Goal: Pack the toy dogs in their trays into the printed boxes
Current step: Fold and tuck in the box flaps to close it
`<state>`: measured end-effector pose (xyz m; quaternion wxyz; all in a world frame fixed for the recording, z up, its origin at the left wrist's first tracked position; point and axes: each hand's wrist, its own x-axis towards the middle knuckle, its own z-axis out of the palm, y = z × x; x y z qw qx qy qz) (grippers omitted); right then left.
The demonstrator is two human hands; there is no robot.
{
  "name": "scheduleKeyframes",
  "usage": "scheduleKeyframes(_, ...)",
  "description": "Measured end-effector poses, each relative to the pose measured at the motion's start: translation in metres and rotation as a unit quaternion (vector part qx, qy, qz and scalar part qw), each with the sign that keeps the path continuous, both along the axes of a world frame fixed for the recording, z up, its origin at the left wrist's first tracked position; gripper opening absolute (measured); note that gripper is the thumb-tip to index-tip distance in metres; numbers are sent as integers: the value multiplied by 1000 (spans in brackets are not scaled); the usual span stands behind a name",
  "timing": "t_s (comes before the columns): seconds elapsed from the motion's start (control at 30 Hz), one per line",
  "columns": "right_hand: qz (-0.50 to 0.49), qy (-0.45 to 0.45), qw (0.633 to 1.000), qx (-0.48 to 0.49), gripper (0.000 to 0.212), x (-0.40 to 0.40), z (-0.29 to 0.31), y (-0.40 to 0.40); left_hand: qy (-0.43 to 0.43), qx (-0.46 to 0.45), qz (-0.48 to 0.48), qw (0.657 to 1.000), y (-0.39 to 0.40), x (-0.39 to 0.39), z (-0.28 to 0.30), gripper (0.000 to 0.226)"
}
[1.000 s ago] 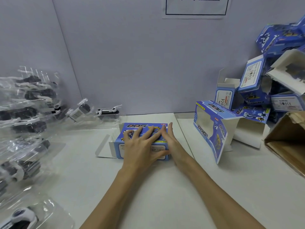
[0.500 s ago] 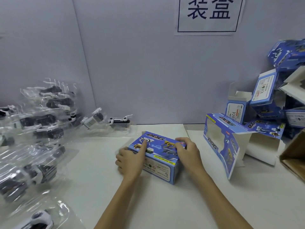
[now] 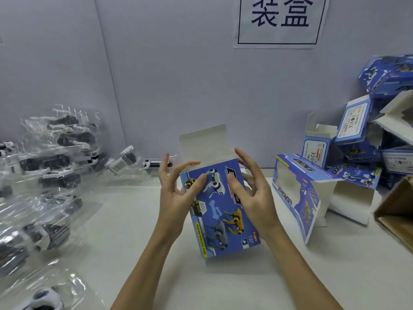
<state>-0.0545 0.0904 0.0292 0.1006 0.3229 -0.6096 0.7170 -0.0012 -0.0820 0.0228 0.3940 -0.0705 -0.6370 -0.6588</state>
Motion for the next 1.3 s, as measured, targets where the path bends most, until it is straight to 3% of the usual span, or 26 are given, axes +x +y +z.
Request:
scheduleKeyframes(0.07,-11,40,999,-1,52,5,-5,-7,-18,25,-33,999,-5,0,0,43)
scheduleKeyframes(0.2,12,24,1000,8,41,10,-6,-15,-21,19,-31,999,-8,1,0,49)
scheduleKeyframes(0.33,-79,29,996,-35,15,7,2,-8,2,-85,-14,996,0,-2,2,33)
scheduleKeyframes(0.43,-77,15,995,-65,20,5,6,-7,19,-87,-22,996,4,-2,4,30)
scheduleKeyframes(0.53,-42,24,995,-92,20,4,8,-5,45,-4,-77,996,10,2,7,51)
scheduleKeyframes(0.6,-21,44,995,-89,19,5,9,-2,57,0,-72,996,9,3,7,62)
scheduleKeyframes(0.77,-17,53,998,-16,23,2,3,-2,32,-77,4,996,0,6,7,36)
scheduleKeyframes(0.87,1,26,999,19,29,2,-3,0,9,-44,-35,998,-2,5,4,35)
scheduleKeyframes(0.97,4,9,1000,4,43,5,0,-1,18,-71,-36,997,0,4,1,42)
scheduleKeyframes(1.1,-18,15,1000,-1,7,5,-3,-8,15,-31,-52,998,9,10,1,49)
scheduleKeyframes(1.17,-20,28,999,17,16,6,-5,-9,25,-19,-49,998,12,9,-1,36)
scheduleKeyframes(1.3,-44,77,995,54,25,6,-4,-4,47,-55,-25,997,12,5,-3,36)
